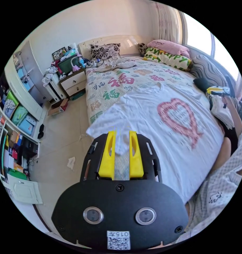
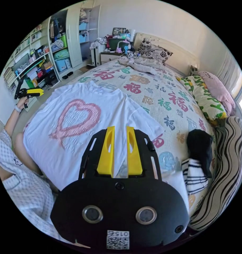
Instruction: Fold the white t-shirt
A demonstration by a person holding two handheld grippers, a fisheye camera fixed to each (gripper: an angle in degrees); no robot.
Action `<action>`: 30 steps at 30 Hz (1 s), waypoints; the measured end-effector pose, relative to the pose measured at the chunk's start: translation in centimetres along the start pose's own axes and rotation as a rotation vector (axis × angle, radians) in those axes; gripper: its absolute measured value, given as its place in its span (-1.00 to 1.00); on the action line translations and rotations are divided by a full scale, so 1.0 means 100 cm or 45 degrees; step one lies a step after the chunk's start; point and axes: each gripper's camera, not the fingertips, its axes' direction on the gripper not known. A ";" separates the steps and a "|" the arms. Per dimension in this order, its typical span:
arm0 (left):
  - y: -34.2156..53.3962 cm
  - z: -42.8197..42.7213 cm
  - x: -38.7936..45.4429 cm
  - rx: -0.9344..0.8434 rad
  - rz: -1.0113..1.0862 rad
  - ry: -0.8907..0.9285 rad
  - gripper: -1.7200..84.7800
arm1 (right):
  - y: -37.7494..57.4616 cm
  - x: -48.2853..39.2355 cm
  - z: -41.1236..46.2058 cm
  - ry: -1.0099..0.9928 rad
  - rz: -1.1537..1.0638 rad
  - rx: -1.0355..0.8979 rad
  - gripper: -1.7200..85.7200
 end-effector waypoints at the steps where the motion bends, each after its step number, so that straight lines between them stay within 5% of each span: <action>1: 0.034 -0.021 0.007 0.018 -0.047 0.036 -0.78 | 0.033 -0.015 -0.021 0.057 0.022 0.072 -0.80; 12: 0.200 -0.095 0.091 0.198 -0.304 -0.104 -0.74 | 0.218 -0.122 -0.089 0.719 0.218 0.491 -0.77; 18: 0.211 -0.059 0.087 -0.067 -0.401 0.013 -0.66 | 0.240 -0.069 -0.071 0.287 0.397 0.124 -0.76; 22: 0.215 -0.056 0.080 -0.049 -0.459 0.002 -0.70 | 0.261 -0.020 -0.045 -0.061 0.561 -0.120 -0.74; 30: 0.209 -0.061 0.077 -0.099 -0.420 0.036 -0.70 | 0.270 0.005 -0.020 0.016 0.537 -0.330 -0.75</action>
